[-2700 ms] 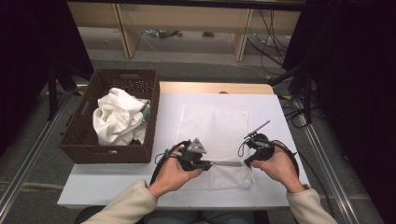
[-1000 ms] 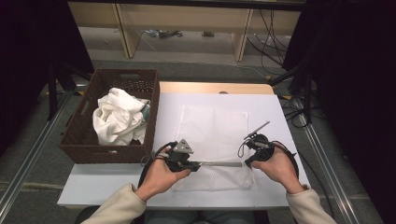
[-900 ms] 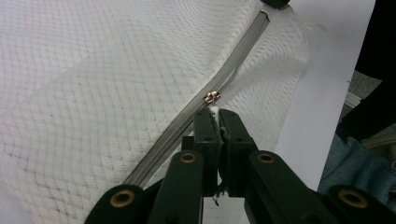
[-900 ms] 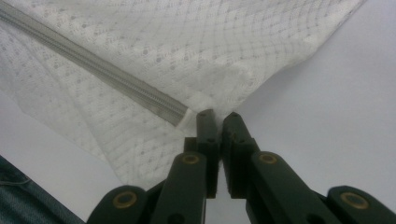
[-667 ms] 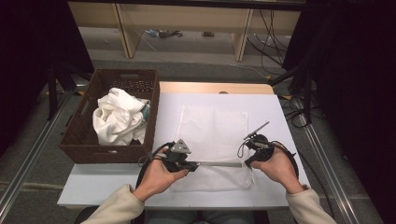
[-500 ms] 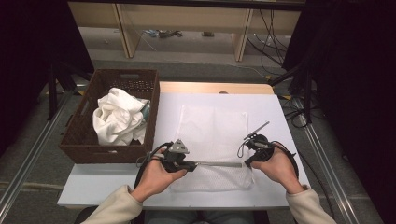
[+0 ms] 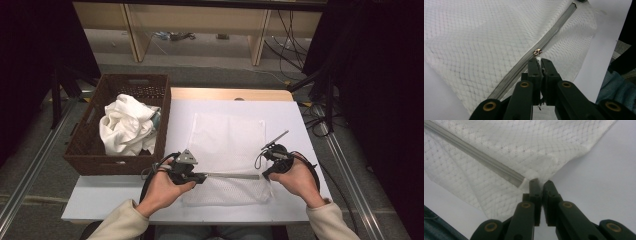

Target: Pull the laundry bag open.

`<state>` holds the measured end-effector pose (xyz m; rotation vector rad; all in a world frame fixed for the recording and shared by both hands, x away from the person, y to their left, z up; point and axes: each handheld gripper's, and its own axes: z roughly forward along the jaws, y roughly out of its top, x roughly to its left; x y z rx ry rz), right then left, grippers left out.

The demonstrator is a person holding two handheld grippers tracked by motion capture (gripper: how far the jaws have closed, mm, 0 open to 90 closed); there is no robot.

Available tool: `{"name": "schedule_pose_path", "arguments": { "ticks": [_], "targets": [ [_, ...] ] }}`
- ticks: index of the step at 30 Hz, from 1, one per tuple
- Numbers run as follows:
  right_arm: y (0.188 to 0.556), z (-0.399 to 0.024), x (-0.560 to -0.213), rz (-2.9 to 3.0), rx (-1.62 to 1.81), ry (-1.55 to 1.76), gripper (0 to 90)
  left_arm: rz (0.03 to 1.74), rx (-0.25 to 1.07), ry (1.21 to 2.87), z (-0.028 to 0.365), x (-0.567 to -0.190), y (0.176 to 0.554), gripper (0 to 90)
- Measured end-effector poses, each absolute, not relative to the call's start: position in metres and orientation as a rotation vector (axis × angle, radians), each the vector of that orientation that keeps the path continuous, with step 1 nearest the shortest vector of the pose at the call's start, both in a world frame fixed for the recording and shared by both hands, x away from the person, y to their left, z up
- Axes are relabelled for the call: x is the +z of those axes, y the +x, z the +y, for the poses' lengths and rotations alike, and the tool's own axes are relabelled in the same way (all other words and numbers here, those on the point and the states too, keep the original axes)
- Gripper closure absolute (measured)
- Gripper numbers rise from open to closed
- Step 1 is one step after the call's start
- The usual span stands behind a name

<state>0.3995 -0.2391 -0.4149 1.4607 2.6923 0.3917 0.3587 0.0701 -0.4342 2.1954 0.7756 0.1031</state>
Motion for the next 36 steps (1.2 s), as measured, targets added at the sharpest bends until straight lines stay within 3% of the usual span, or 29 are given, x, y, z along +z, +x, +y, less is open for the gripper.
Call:
{"name": "schedule_pose_path", "arguments": {
  "ticks": [36],
  "targets": [
    [0.399,-0.239,-0.421,2.693,0.354,1.466,87.4,0.860,0.109,2.213,0.096,-0.442,0.356,86.2]
  ]
}}
